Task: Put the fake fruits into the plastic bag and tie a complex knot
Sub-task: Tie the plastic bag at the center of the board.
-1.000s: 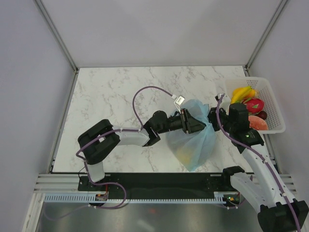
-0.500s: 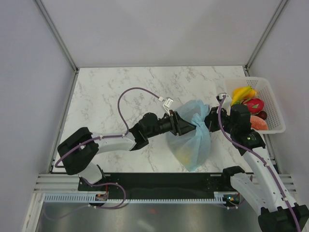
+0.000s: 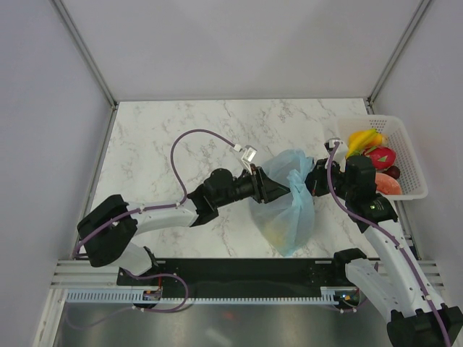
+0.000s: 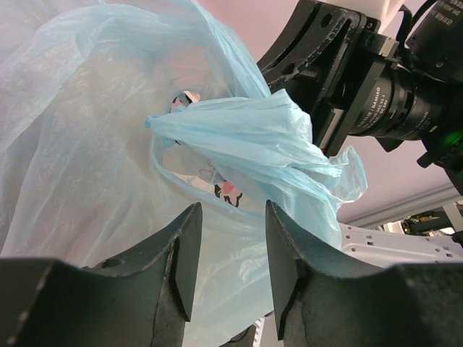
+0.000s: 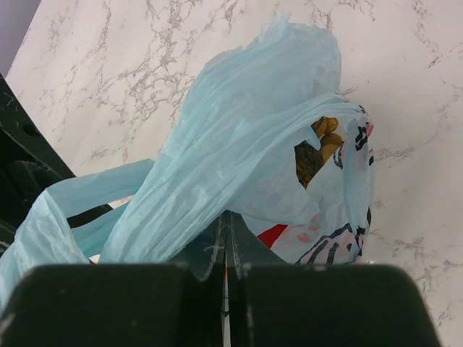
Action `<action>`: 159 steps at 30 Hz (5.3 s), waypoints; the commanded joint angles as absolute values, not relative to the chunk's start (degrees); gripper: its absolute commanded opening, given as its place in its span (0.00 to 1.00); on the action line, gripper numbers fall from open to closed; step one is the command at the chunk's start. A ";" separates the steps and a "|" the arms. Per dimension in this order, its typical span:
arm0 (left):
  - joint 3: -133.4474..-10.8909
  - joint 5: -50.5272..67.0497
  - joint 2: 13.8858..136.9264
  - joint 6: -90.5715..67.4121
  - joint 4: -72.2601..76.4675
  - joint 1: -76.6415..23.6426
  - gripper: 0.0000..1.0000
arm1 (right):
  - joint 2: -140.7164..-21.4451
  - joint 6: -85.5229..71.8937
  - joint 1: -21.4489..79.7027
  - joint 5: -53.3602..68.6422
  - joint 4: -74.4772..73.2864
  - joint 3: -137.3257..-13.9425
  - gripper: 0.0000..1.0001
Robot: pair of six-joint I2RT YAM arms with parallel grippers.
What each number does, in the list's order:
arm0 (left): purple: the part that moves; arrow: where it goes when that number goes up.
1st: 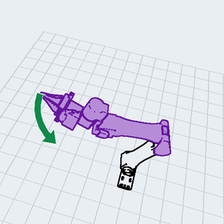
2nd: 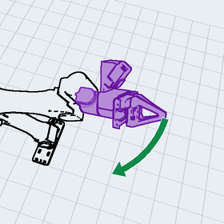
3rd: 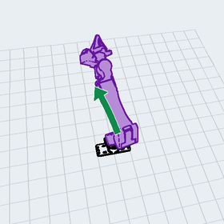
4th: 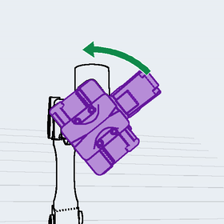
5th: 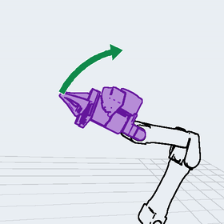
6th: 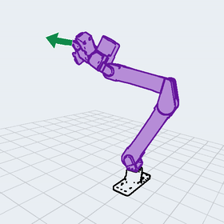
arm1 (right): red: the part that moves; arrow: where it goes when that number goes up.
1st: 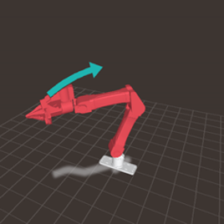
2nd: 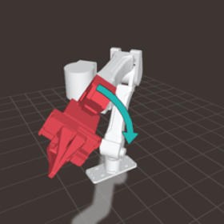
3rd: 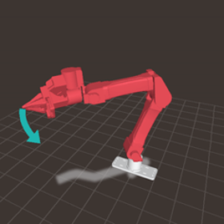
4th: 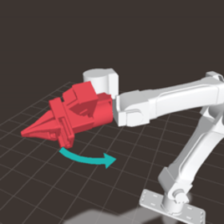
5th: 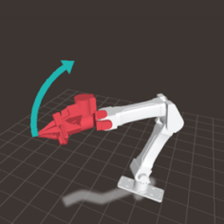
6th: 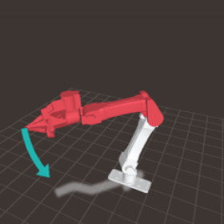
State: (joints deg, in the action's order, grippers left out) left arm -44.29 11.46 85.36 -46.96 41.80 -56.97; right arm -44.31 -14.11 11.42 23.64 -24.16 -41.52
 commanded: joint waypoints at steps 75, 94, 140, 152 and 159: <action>-59.95 1.67 88.25 -23.21 18.65 -64.34 0.02 | -44.74 -16.96 11.60 17.32 -22.59 -44.74 0.00; -60.64 5.19 81.13 -16.09 -2.88 -62.23 0.02 | -45.09 -18.28 11.51 8.79 -24.34 -46.40 0.00; -41.22 7.82 68.12 -18.46 -1.85 -42.01 0.02 | -36.93 -28.29 -3.95 12.01 -16.71 -34.01 0.57; -40.43 9.75 66.45 -22.49 -0.26 -43.15 0.02 | -19.70 -48.85 -3.87 20.31 -12.66 -25.34 0.98; -40.69 9.05 65.30 -26.45 1.58 -43.24 0.02 | -18.62 -52.56 -3.26 19.07 -13.53 -21.71 0.98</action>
State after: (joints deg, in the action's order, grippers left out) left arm -39.38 8.71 66.54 -23.00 -1.37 -43.00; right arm -17.96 -49.25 -3.70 19.46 -14.81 -21.50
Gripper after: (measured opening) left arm 0.028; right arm 0.979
